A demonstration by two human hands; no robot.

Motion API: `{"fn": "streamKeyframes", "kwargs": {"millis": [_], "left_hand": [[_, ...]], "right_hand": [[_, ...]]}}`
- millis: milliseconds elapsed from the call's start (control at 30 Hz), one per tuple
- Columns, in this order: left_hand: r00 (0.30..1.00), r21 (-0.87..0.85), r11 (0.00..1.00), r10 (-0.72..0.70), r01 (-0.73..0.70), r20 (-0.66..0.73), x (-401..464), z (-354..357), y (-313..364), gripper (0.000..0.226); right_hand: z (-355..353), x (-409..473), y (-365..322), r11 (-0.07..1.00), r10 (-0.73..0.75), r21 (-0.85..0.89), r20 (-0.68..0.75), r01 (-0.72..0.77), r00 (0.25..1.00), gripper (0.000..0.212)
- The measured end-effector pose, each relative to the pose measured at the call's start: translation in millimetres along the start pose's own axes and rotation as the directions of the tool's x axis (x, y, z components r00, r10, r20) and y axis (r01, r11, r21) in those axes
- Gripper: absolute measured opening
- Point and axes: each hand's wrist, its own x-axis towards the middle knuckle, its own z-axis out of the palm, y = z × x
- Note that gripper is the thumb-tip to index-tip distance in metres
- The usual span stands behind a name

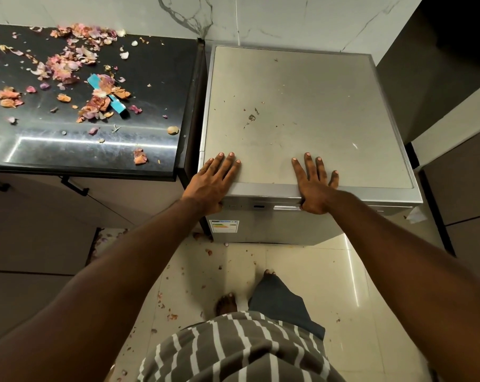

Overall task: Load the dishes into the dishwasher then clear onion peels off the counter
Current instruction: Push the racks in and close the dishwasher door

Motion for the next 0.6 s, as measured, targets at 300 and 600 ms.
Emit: {"fn": "streamKeyframes", "kwargs": {"millis": [300,600], "left_hand": [[0.999,-0.012,1.0,-0.022,0.022,0.026,0,-2,2,0.141],[0.992,0.003,0.992,-0.124,0.124,0.002,7,4,23,0.136]], "right_hand": [[-3,-5,0,1.0,-0.026,0.003,0.012,0.026,1.0,0.126],[-2,-2,4,0.999,-0.04,0.004,0.018,0.04,0.999,0.131]]}}
